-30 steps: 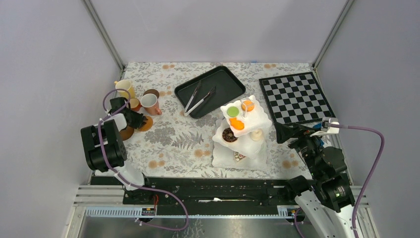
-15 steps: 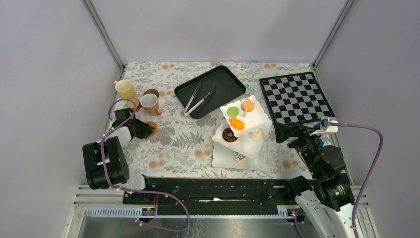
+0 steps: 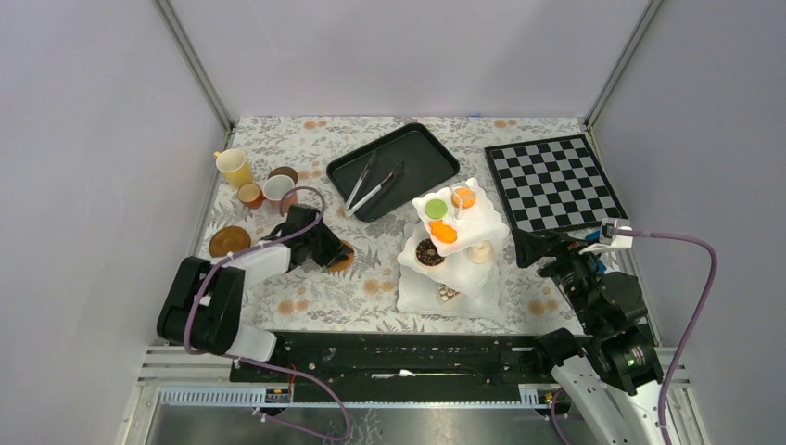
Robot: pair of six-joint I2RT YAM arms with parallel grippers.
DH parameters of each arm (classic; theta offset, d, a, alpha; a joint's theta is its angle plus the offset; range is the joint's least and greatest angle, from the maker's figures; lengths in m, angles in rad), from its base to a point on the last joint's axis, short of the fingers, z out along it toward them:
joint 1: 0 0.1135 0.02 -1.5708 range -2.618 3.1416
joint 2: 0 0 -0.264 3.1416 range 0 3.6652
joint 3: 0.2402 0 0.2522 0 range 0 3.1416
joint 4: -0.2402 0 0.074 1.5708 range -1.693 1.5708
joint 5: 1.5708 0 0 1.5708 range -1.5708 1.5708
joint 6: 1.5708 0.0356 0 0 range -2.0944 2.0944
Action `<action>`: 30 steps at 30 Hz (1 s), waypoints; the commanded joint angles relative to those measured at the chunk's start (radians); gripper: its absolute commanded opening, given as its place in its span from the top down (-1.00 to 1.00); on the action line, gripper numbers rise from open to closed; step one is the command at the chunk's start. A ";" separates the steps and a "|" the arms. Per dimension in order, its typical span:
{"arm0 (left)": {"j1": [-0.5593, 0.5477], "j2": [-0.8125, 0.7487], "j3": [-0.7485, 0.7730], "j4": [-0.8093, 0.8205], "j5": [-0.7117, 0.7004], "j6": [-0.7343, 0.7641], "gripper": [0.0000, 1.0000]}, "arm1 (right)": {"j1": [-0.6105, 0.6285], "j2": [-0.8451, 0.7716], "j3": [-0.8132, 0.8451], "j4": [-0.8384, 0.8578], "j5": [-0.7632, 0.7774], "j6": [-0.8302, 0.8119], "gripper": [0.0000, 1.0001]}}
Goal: Serve the afternoon tea
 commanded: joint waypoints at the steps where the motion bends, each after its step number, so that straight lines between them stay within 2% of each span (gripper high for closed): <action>1: -0.074 0.133 0.034 0.032 -0.039 -0.052 0.39 | 0.005 -0.007 0.013 0.011 -0.005 0.020 -0.97; 9: -0.171 0.287 0.180 0.070 -0.050 -0.064 0.39 | 0.005 -0.015 0.011 -0.015 0.009 0.030 -0.97; 21: -0.118 0.367 0.257 0.026 -0.120 0.024 0.40 | 0.005 -0.016 0.014 -0.027 0.013 0.028 -0.97; 30: -0.096 0.364 0.250 0.020 -0.124 0.046 0.40 | 0.005 -0.014 0.005 -0.030 0.018 0.036 -0.97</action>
